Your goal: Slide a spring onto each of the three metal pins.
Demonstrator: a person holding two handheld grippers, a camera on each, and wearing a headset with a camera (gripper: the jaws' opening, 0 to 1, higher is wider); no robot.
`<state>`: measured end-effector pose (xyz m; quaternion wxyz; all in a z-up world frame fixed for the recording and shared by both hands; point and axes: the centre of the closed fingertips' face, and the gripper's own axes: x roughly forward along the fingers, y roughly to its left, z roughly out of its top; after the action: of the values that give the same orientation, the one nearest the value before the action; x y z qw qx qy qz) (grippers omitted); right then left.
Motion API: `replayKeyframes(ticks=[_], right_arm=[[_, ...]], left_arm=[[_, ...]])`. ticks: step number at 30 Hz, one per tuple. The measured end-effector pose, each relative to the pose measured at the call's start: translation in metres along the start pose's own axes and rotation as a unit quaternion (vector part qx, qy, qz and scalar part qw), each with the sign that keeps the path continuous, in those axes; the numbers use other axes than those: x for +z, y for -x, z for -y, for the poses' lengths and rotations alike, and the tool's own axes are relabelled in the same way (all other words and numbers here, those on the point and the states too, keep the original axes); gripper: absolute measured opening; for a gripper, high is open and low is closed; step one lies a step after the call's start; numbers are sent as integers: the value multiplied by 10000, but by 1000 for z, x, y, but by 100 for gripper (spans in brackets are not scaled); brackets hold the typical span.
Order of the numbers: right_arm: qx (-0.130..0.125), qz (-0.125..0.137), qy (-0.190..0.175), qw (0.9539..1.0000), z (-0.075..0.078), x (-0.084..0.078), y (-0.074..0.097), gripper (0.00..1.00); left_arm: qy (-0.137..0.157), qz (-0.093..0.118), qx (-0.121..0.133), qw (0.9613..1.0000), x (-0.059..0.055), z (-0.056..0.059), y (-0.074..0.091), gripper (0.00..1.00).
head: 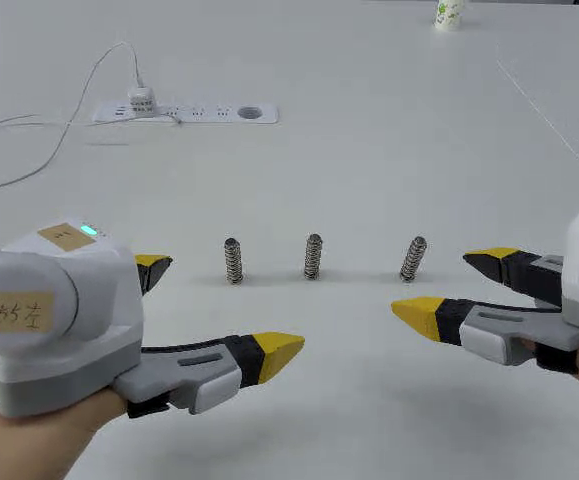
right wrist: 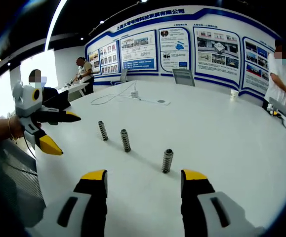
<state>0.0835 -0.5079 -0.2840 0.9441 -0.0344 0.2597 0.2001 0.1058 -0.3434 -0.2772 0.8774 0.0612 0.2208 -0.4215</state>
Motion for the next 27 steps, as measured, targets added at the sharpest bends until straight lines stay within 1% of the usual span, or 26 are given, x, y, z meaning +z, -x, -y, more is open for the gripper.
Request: replayKeyframes(ticks=[5, 7, 10, 14, 19, 23, 27], right_arm=[[35, -27, -28, 10000, -7, -3, 4, 64], [80, -29, -9, 10000, -11, -3, 6, 66], [81, -23, 6, 10000, -13, -4, 8, 67], [82, 0, -42, 10000, -16, -6, 11, 70], [100, -76, 37, 9999, -21, -11, 15, 74], [107, -28, -19, 9999, -24, -12, 18, 77], [92, 5, -1, 10000, -25, -12, 18, 78]], left_arm=[[-29, -90, 3, 10000, -5, 2, 5, 92], [-12, -97, 21, 9999, -7, 1, 8, 92], [25, -111, 58, 9999, -9, 0, 11, 92], [61, -92, 108, 9999, -9, -1, 15, 91], [87, -84, 142, 9998, -10, -1, 18, 91], [60, -130, 149, 9998, -12, 0, 19, 92], [66, -121, 146, 9998, -13, 0, 19, 93]])
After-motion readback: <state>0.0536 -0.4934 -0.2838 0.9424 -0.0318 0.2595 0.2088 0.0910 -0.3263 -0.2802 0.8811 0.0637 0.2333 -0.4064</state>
